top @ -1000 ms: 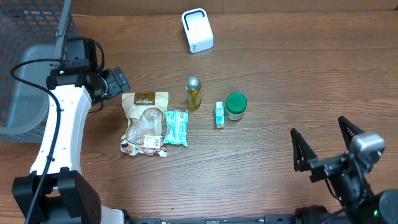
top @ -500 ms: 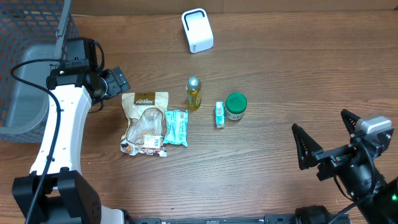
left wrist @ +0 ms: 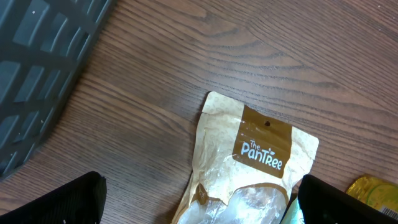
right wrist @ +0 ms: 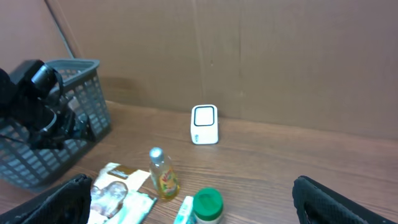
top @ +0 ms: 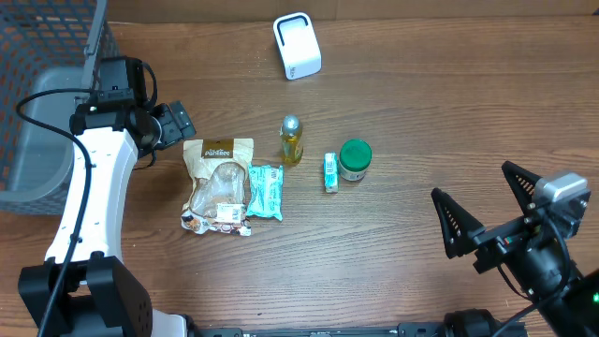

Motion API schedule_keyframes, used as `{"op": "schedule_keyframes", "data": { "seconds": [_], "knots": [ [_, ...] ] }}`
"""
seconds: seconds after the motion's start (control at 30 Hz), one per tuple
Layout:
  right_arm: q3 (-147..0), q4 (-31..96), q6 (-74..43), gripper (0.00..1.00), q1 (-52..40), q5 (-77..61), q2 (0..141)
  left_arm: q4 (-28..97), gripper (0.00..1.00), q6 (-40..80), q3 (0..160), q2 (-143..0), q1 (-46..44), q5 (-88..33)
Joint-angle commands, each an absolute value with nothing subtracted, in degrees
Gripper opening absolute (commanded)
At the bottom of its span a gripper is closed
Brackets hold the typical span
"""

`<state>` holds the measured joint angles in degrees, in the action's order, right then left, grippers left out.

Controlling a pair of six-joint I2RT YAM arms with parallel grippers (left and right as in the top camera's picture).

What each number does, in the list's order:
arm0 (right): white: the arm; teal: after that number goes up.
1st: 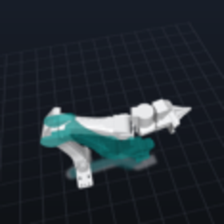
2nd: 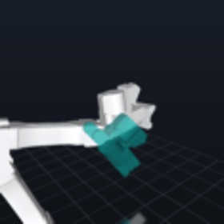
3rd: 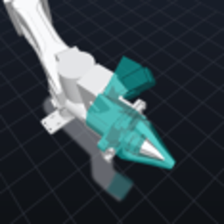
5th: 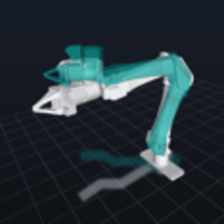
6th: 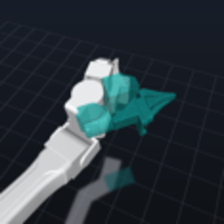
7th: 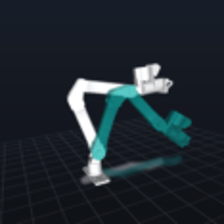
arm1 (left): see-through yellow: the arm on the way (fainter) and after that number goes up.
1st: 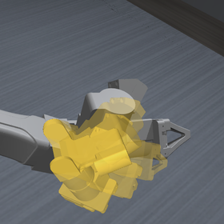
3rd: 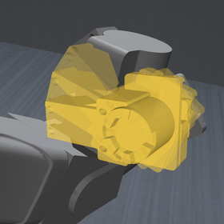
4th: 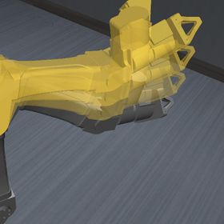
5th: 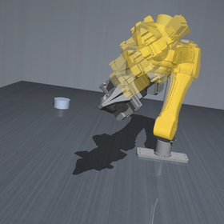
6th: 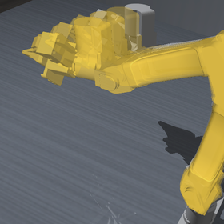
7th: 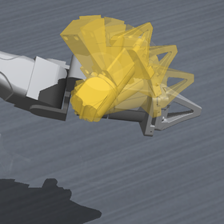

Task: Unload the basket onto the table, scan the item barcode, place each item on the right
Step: 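Raise the right arm and swing its gripper toward the green-capped jar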

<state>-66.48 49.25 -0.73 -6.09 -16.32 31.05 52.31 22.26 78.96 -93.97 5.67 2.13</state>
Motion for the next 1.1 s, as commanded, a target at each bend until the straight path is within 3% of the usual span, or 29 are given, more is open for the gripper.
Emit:
{"op": "schedule_keyframes", "data": {
  "seconds": [0.0,0.23,0.67,1.07],
  "knots": [
    [-69.4,49.8,-4.8,1.0,-6.4,-16.8,33.9,52.2,1.0,21.8,79.7,-93.4,5.6,1.9],
    [-78.6,58.0,-6.7,1.0,-6.4,-17.3,44.4,52.2,1.0,21.8,79.7,-93.4,5.6,1.9],
    [-107.8,90.6,-10.6,1.0,-6.4,-15.4,76.5,52.2,1.0,21.8,79.7,-93.4,5.6,1.9],
    [-109.1,93.3,-13.8,1.0,-6.4,-15.6,91.5,52.2,1.0,21.8,79.7,-93.4,5.6,1.9]
  ]
}}
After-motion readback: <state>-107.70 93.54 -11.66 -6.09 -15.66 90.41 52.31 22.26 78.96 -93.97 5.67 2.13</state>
